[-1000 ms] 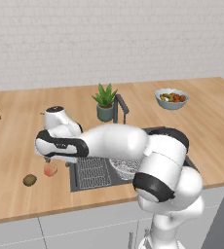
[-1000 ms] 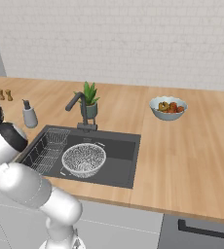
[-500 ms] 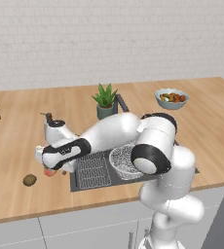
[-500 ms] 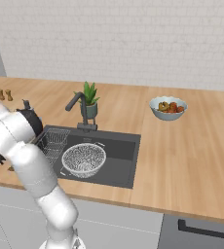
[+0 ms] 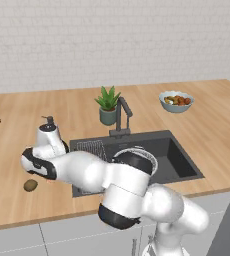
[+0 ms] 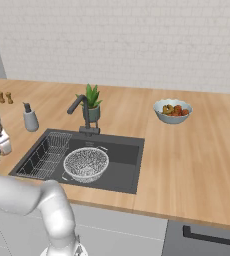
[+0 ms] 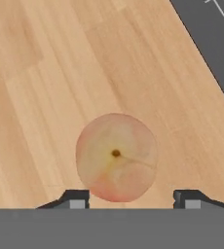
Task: Put the colander in the sink, put the peach, kiwi in the colander, and turn on the sink faucet and pour water over the colander.
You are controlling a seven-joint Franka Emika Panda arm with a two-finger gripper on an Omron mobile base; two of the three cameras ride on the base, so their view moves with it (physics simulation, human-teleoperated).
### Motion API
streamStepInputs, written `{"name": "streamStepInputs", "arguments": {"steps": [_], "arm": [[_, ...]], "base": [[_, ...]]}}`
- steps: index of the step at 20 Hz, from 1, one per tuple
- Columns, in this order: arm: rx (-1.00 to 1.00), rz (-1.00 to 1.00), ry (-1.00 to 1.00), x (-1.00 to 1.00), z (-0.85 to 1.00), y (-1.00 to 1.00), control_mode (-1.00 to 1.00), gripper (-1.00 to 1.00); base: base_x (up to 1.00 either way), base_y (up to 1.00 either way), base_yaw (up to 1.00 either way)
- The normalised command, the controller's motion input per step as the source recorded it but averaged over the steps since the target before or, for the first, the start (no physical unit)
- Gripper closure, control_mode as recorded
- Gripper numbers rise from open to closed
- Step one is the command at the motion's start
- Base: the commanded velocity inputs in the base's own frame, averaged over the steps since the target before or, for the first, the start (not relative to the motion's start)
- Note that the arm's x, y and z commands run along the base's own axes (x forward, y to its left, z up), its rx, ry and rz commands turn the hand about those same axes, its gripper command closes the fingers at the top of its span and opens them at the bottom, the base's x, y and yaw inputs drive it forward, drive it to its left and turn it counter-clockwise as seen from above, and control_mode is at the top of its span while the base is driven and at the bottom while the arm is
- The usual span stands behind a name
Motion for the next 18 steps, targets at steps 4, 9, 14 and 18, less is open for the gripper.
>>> {"name": "streamStepInputs", "arguments": {"steps": [4, 9, 14, 18], "arm": [[0.0, 0.0, -0.21, 0.02, -0.25, 0.0, -1.0, -1.0], [0.0, 0.03, -0.23, 0.0, -0.43, -0.13, -1.0, -1.0], [0.0, 0.0, -0.13, 0.18, -0.84, -0.48, -1.0, -1.0], [0.0, 0.0, 0.04, 0.22, -0.94, -0.35, -1.0, -1.0]], "base": [[0.0, 0.0, 0.0], [0.0, 0.0, 0.0], [0.0, 0.0, 0.0], [0.0, 0.0, 0.0]]}}
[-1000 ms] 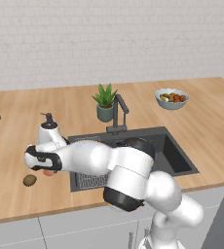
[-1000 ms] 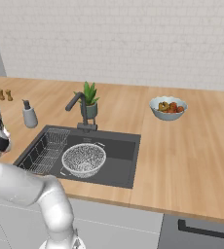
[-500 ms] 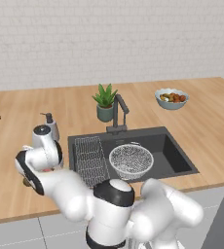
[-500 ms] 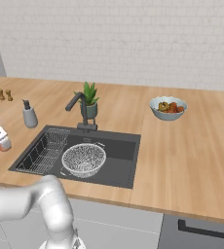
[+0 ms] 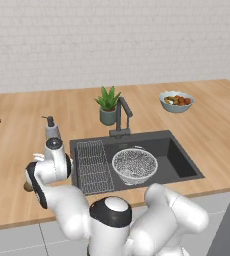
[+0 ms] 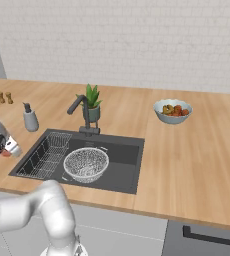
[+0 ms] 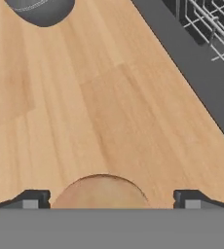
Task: Put the colander in the sink, put the peach, kiwi in the colander, and turn on the sink faucet and pour water over the colander.
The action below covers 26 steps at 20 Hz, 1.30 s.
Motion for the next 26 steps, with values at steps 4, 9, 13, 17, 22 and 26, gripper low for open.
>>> {"name": "streamStepInputs", "arguments": {"steps": [4, 9, 13, 17, 22, 26], "arm": [[0.06, 0.0, 0.37, 0.2, -1.0, 0.07, -1.0, -1.0], [0.11, 0.0, 0.38, -0.33, -0.57, 0.16, -1.0, 1.0], [0.08, 0.0, 0.37, -0.88, -0.02, 0.28, -1.0, 1.0], [0.13, -0.17, 0.13, -0.76, 0.21, 0.03, -1.0, 1.0], [0.23, -0.59, -0.01, -0.16, 0.46, -0.46, -1.0, 1.0], [0.16, -0.61, -0.04, -0.19, 0.08, -0.51, -1.0, 1.0]], "base": [[0.0, 0.0, 0.0], [0.0, 0.0, 0.0], [0.0, 0.0, 0.0], [0.0, 0.0, 0.0], [0.0, 0.0, 0.0], [0.0, 0.0, 0.0]]}}
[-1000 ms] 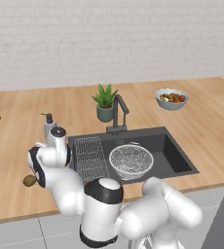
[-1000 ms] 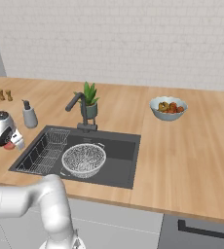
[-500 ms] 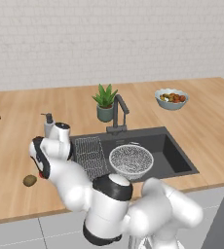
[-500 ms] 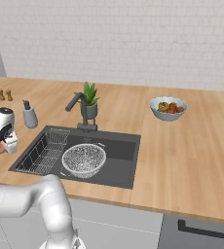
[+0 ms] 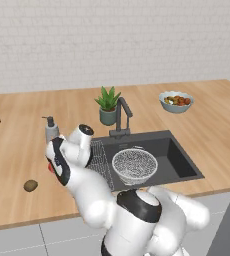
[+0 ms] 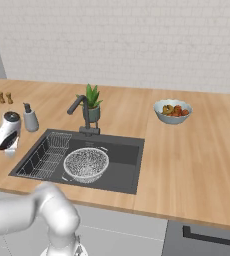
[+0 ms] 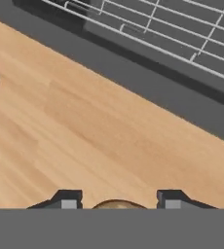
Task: Put the colander in the sink, put the peach, kiwi in the colander, and turn on the sink faucet and pour water over the colander.
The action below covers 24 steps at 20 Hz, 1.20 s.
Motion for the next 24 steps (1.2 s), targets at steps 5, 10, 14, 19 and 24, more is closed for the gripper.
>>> {"name": "streamStepInputs", "arguments": {"steps": [5, 10, 14, 19, 24], "arm": [[0.19, -0.51, -0.08, -0.64, 0.2, -0.4, -1.0, 1.0], [0.24, -0.52, -0.02, -0.48, 0.61, -0.5, -1.0, 1.0], [0.27, -0.47, -0.03, -0.44, 0.66, -0.64, -1.0, 1.0], [0.24, -0.45, 0.02, -0.51, 0.44, -0.74, -1.0, 1.0], [0.12, -0.37, 0.2, -0.23, 0.27, -0.78, -1.0, 1.0]], "base": [[0.0, 0.0, 0.0], [0.0, 0.0, 0.0], [0.0, 0.0, 0.0], [0.0, 0.0, 0.0], [0.0, 0.0, 0.0]]}}
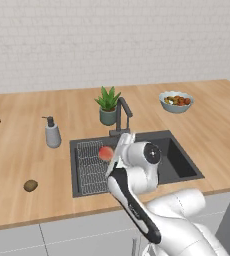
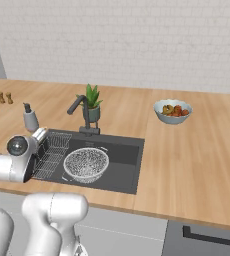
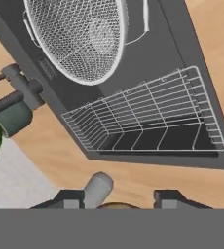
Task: Put the colander in the sink, put the peach, kiwi in the colander, and turn on the sink faucet and pour water over the colander.
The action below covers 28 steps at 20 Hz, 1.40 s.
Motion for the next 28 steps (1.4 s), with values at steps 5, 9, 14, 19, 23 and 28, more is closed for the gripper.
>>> {"name": "streamStepInputs", "arguments": {"steps": [5, 9, 14, 19, 23, 28], "arm": [[0.05, -0.26, 0.3, -0.05, 0.08, -0.76, -1.0, 1.0], [0.01, -0.19, 0.22, -0.01, 0.0, -0.58, -1.0, 1.0], [0.01, -0.11, 0.04, 0.03, -0.04, -0.45, -1.0, 1.0], [0.04, 0.06, 0.02, 0.17, -0.19, -0.58, -1.0, 1.0], [0.01, 0.17, 0.04, 0.29, -0.36, -0.64, -1.0, 1.0], [0.0, 0.21, 0.04, 0.51, -0.39, -0.43, -1.0, 1.0]], "base": [[0.0, 0.0, 0.0], [0.0, 0.0, 0.0], [0.0, 0.0, 0.0], [0.0, 0.0, 0.0], [0.0, 0.0, 0.0], [0.0, 0.0, 0.0]]}}
